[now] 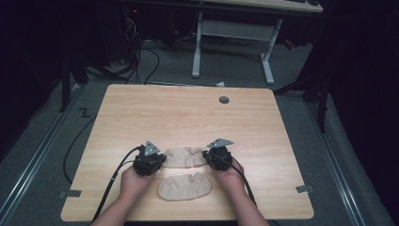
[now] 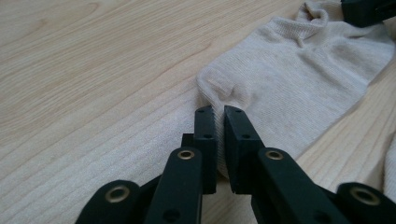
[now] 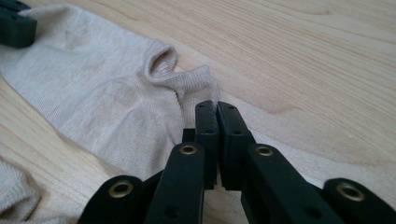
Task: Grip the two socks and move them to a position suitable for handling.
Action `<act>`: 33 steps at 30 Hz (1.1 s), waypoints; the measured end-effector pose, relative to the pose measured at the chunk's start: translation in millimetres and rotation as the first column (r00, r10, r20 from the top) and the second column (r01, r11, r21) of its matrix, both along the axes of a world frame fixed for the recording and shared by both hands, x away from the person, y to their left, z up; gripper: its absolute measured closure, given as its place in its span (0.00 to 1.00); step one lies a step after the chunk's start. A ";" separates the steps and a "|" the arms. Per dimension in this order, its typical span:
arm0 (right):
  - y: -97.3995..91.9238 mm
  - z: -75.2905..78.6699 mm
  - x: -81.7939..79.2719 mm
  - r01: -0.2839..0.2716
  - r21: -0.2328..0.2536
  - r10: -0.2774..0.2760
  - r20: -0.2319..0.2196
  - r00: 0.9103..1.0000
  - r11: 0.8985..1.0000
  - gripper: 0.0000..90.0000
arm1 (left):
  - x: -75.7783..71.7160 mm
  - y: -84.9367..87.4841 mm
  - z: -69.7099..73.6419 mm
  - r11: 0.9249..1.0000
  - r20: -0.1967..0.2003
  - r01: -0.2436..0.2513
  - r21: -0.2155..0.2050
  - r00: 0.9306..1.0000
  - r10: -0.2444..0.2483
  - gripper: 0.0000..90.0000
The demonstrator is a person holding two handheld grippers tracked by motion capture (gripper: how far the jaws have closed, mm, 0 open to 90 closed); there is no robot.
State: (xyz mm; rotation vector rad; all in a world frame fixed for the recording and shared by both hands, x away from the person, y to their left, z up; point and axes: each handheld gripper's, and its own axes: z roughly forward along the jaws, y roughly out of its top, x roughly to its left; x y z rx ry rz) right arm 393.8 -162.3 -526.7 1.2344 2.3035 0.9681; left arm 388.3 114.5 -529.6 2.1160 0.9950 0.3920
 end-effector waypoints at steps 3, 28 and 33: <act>1.1 2.2 -2.6 -0.002 -0.008 0.002 0.009 1.000 1.000 0.98 | -1.9 1.2 2.8 1.000 0.004 -0.013 -0.015 1.000 0.013 0.96; 3.3 33.6 -36.4 -0.070 0.018 0.066 0.161 0.985 0.997 0.98 | -35.7 2.1 49.3 0.999 0.093 -0.033 -0.043 0.995 0.037 0.97; 1.2 35.5 -42.2 -0.093 0.027 0.087 0.172 0.981 0.995 0.98 | -51.2 3.9 52.0 0.999 0.071 -0.004 -0.052 0.997 0.008 0.97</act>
